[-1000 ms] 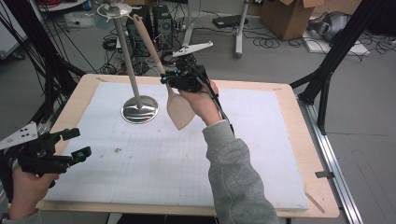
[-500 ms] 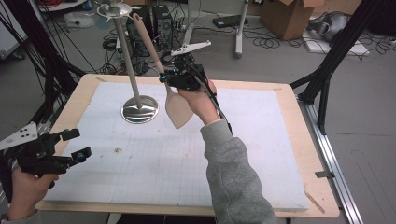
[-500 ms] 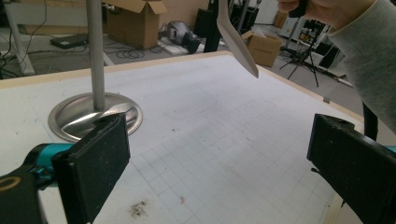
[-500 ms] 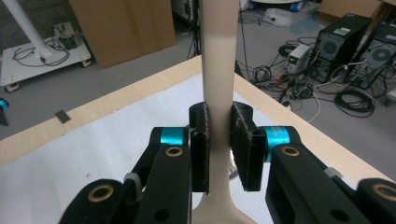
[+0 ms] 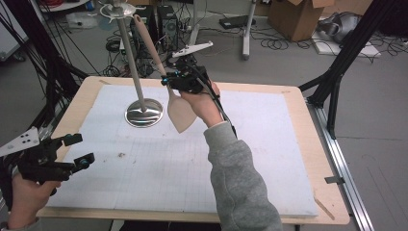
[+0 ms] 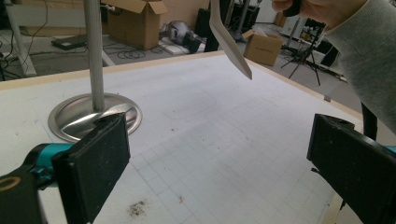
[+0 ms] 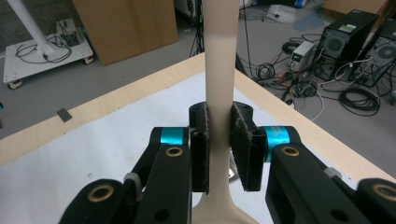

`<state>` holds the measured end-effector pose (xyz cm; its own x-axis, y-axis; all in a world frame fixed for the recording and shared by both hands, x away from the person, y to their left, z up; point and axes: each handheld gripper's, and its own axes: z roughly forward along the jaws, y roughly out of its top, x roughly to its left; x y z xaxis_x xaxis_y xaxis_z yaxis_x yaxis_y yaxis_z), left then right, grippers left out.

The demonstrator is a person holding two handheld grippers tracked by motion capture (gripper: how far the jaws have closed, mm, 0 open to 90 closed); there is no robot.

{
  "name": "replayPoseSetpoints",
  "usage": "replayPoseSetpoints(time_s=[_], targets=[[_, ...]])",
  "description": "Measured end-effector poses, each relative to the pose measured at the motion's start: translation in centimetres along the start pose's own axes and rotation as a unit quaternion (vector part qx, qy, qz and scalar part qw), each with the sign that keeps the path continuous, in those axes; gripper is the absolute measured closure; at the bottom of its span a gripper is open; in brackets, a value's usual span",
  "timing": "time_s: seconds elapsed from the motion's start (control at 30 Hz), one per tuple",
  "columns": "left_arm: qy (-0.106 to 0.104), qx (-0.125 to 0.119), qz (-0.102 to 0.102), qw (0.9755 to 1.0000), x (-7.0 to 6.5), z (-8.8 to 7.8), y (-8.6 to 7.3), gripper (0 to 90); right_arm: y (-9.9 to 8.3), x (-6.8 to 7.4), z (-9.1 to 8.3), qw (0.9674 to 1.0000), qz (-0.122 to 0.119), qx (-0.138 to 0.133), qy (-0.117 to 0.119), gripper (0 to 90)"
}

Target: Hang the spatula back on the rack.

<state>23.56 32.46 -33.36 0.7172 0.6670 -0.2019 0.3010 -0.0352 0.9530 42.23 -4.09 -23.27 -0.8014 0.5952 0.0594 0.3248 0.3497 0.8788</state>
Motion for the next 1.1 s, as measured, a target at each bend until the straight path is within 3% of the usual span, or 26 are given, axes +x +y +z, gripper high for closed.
replayPoseSetpoints(time_s=[1.1], targets=[[0.006, 0.005, -0.007, 0.9999, -0.2, -0.3, -0.6, 6.4, 0.6, 0.0, 3.5, 0.9997, -0.005, 0.023, 0.001, 78.4]])
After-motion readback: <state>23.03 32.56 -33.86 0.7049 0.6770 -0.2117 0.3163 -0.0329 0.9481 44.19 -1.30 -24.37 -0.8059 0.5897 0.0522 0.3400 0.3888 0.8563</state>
